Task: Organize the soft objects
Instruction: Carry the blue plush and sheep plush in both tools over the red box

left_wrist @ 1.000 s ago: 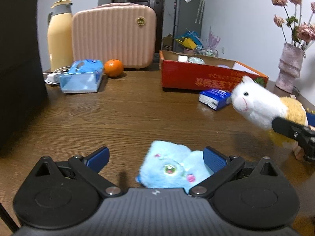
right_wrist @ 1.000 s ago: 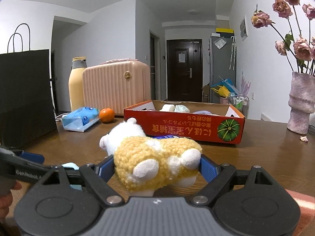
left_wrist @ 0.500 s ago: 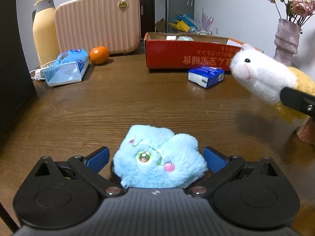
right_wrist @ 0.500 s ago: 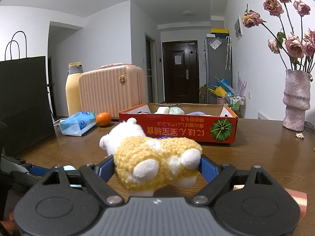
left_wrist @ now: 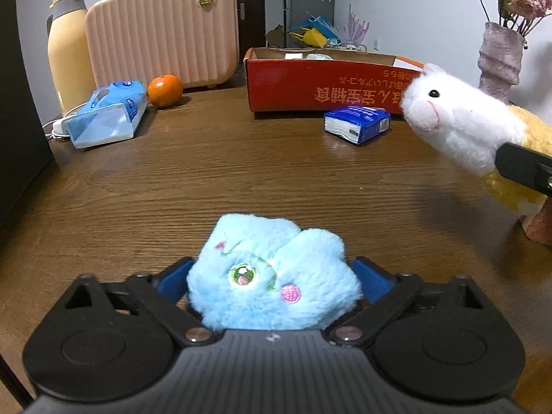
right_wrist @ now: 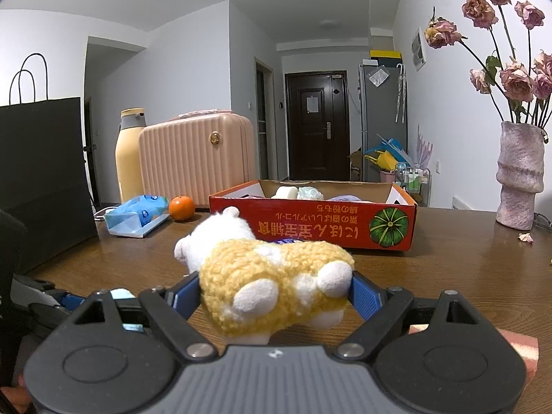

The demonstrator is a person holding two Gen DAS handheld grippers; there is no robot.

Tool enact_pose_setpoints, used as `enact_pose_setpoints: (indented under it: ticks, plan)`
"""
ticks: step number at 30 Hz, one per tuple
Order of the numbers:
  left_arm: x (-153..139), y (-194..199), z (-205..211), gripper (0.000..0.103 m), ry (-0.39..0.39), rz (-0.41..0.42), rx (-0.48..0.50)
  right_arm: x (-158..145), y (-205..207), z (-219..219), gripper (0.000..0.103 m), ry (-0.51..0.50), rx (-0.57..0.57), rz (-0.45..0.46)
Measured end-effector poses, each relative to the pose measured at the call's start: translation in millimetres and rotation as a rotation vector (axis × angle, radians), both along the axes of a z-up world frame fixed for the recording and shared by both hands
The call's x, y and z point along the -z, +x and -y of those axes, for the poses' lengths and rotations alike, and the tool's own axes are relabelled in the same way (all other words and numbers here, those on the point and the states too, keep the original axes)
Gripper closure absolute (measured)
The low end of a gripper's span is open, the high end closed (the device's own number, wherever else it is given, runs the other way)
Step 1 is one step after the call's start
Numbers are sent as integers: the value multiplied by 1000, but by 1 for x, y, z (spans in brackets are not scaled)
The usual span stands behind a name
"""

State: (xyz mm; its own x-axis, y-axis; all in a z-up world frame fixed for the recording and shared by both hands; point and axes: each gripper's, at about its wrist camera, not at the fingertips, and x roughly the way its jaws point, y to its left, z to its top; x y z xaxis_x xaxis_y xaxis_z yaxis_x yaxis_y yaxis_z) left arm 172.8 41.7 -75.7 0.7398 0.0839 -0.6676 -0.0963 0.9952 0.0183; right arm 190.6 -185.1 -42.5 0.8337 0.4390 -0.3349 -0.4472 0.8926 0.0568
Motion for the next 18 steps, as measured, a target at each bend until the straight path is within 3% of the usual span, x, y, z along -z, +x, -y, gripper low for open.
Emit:
enact_pose_setpoints:
  ticks: [2,18]
  plan:
    - [-1,-1,0,19,-10,7,9,0,0,0,15,-3,1,0]
    - [-19,-15,-2,21,-14,152,5,3,3,-6,15,-23,16,15]
